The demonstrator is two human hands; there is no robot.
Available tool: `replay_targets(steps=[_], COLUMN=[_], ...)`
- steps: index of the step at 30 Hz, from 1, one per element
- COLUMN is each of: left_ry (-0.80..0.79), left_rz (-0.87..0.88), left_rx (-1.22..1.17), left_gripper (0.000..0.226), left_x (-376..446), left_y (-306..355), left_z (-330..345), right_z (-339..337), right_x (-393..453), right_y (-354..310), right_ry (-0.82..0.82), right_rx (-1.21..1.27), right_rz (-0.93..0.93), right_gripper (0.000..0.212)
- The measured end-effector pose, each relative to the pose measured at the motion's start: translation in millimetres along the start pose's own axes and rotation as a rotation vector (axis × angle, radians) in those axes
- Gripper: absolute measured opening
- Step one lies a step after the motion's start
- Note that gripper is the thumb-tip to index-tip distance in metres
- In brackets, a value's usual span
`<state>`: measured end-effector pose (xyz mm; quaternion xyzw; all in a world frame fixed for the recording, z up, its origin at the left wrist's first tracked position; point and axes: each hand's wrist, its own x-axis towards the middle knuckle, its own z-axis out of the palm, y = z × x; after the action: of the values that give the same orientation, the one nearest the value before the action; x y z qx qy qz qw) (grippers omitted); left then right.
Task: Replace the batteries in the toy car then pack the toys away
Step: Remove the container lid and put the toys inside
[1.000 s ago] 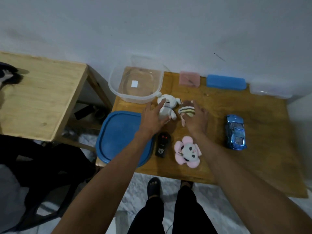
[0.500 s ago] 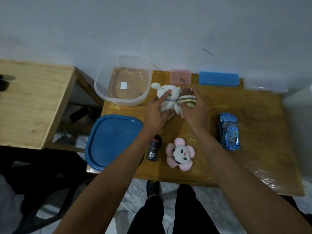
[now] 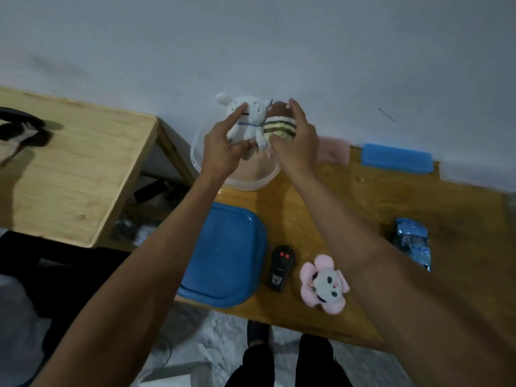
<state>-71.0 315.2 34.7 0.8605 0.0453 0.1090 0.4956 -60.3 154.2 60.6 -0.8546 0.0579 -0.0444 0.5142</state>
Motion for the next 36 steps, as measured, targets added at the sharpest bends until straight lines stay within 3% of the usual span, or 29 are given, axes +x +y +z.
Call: replay_targets(steps=[10,18,25,30,36], left_ry=[-0.148,-0.230,-0.015,-0.238,-0.515], left_rz=[-0.232,-0.263,-0.001,0.199,-0.094], left_rx=[0.186,0.281,0.232,0.172,0.296], left_gripper=[0.068,0.066,0.055,0.049,0.067], left_x=[65.2,72.8,8.1,-67.8,-151.1], left_y=[-98.9,-91.8,-24.3,16.7,17.0], left_z=[13.3,22.0,12.5,35.1,62.9], right_z=[100.2,98.8,36.8,-12.4,-68.1], right_x=[54.0,59.9,32.9,-8.9,-86.1], right_y=[38.6,26.0,-1.2,14.9,56.3], right_ry=[-0.172,-0.226,0.039,0.050,0.018], right_rx=[-0.189,-0.273,-0.143,-0.067,-0.111], right_rz=[0.192,0.222,0.080,0.041,0.135], right_gripper=[0.071,0.067,0.048,0.045,0.038])
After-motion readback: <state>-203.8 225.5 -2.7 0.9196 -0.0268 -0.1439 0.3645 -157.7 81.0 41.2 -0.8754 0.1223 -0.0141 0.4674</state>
